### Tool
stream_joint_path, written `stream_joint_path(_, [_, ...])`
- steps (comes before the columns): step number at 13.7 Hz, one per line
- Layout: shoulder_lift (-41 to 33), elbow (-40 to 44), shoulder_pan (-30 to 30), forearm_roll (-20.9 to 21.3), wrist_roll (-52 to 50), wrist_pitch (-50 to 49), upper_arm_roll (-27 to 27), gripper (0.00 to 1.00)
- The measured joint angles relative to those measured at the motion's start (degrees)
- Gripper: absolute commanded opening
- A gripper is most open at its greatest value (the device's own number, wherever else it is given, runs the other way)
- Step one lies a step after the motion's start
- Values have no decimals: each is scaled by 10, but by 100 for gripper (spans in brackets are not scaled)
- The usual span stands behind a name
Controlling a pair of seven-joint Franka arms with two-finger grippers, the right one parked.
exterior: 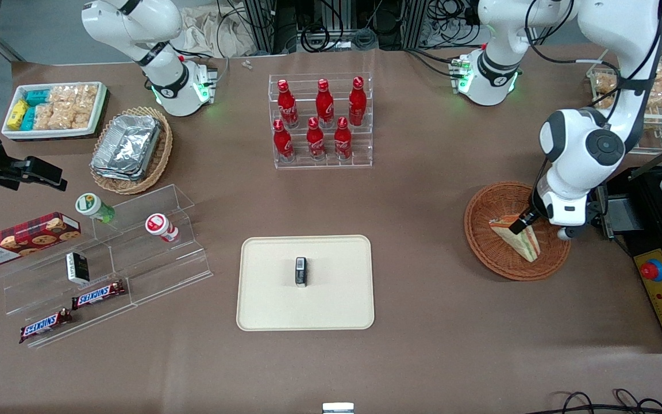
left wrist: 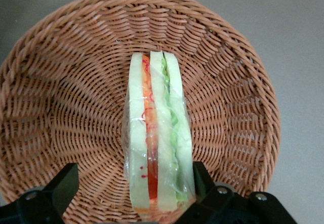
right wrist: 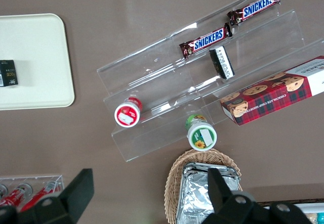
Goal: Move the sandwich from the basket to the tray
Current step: 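Lower the left gripper and close it on the sandwich's crust edge, then lift the sandwich up out of the basket with the left gripper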
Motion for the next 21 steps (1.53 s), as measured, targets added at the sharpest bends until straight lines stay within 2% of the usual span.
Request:
stream_joint_path(2, [13, 0, 0, 0, -10, 10, 0, 100])
stream_joint_path(3, [19, 0, 0, 0, -19, 15, 0, 91])
stream_joint_path(5, [29, 0, 0, 0, -41, 20, 0, 57])
stream_joint_path(6, [32, 1, 0, 0, -48, 21, 0, 44])
stream_joint_path(7, [33, 2, 0, 0, -53, 22, 0, 34])
stream_joint_path(8, [33, 3, 0, 0, -55, 23, 0, 29])
stream_joint_path(15, [34, 8, 0, 0, -58, 26, 0, 31])
stream_joint_path(17, [33, 21, 0, 0, -62, 25, 0, 29])
stream_joint_path(19, [27, 57, 0, 0, -69, -31, 0, 23])
stream_joint_path(21, [18, 133, -1, 1, -71, -163, -2, 16])
